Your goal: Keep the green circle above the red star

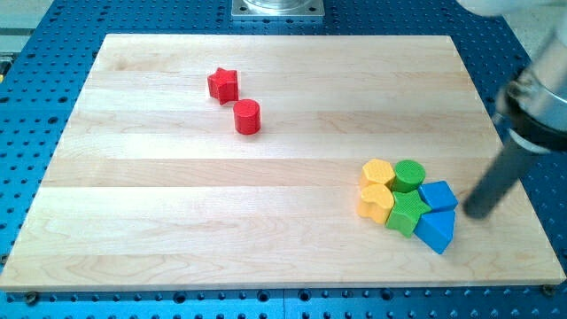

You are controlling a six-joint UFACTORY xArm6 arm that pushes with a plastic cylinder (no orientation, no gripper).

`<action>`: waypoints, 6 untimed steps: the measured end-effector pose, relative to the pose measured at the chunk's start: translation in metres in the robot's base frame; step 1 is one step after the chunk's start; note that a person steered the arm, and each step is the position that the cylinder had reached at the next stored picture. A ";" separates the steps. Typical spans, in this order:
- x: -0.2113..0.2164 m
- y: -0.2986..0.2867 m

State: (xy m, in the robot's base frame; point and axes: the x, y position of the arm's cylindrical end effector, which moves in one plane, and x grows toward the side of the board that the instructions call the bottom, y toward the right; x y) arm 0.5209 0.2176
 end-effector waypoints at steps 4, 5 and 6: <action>-0.022 -0.065; -0.040 -0.067; -0.096 -0.134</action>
State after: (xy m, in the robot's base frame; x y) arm 0.4251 0.0831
